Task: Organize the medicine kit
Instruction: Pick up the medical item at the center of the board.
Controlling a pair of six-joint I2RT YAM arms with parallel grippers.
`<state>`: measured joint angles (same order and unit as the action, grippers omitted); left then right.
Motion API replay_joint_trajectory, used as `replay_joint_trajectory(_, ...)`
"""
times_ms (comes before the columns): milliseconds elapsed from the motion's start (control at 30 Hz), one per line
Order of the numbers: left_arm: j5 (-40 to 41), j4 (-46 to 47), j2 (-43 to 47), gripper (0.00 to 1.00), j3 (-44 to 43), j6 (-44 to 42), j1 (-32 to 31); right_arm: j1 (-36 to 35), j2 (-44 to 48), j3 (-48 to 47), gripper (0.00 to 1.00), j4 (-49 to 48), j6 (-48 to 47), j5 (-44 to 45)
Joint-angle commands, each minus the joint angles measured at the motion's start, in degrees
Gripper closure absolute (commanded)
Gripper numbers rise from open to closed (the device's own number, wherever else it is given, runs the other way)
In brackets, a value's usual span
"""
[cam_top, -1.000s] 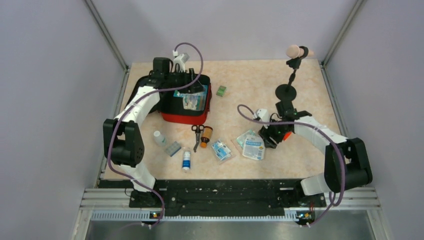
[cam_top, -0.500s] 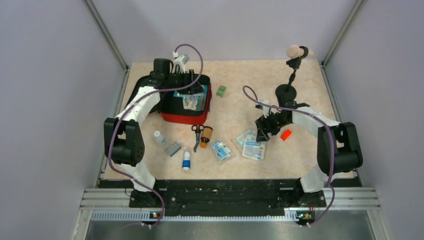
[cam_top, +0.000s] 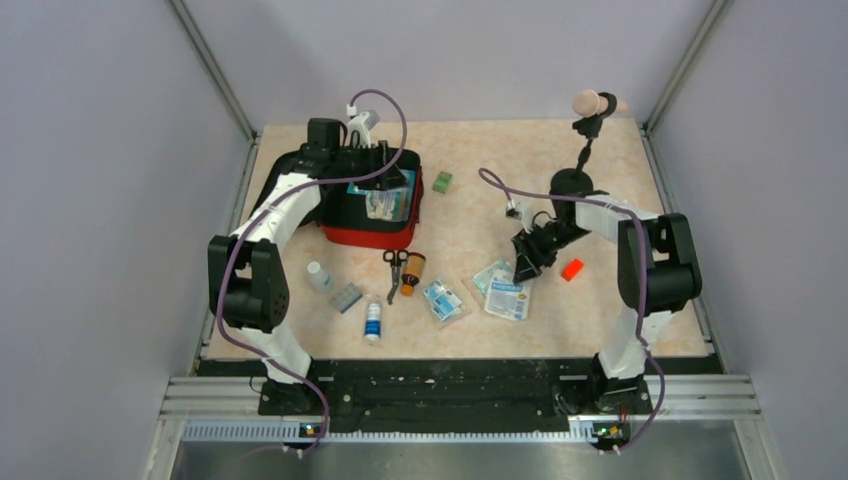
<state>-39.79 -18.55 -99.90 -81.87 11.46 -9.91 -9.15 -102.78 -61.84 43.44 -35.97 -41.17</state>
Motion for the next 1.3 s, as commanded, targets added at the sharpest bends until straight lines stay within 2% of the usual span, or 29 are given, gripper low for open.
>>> replay_joint_trajectory(0, -0.4, 0.4, 1.8, 0.32, 0.1, -1.4, 0.2, 0.6, -4.1, -3.6, 0.46, 10.9, -8.4, -2.3)
replay_joint_trajectory(233, -0.3, 0.4, 1.5, 0.32, 0.1, -1.5, 0.2, 0.5, -3.2, -3.2, 0.53, 12.3, -10.7, -1.6)
replay_joint_trajectory(300, -0.4, 0.5, 1.5, 0.32, 0.2, -1.5, 0.2, 0.5, -2.8, -2.7, 0.58, 12.5, -11.3, -1.3)
replay_joint_trajectory(567, -0.5, 0.8, 1.1, 0.33, 0.2, -1.4, 0.2, 0.6, -0.6, -2.7, 1.00, 12.8, -11.2, -1.3)
replay_joint_trajectory(767, -0.8, 0.6, 1.0, 0.33, 0.1, -1.5, 0.2, 0.5, 4.9, -6.7, 1.00, 17.2, -11.0, -2.6)
replay_joint_trajectory(867, -1.3, 1.1, 0.6, 0.33, -0.5, -0.6, 0.3, 0.6, 7.9, -11.2, 1.00, 17.7, -7.7, -6.0)
replay_joint_trajectory(1033, -9.9, 6.7, -0.5, 0.31, -2.0, 3.4, 0.6, 0.5, 9.9, -17.7, 1.00, 8.3, 9.6, -14.2)
replay_joint_trajectory(1100, -13.4, 10.1, -1.0, 0.30, -2.4, 5.6, 0.7, 0.4, 9.9, -20.0, 1.00, 3.6, 14.8, -15.0)
replay_joint_trajectory(1200, -20.6, 17.3, -1.0, 0.29, -1.7, 8.0, 0.7, 0.4, 9.1, -23.9, 1.00, -1.0, 17.4, -14.6)
replay_joint_trajectory(1267, -23.1, 29.4, 0.2, 0.28, 1.8, 9.6, 0.5, 0.1, 7.9, -27.4, 1.00, -1.3, 16.9, -15.0)
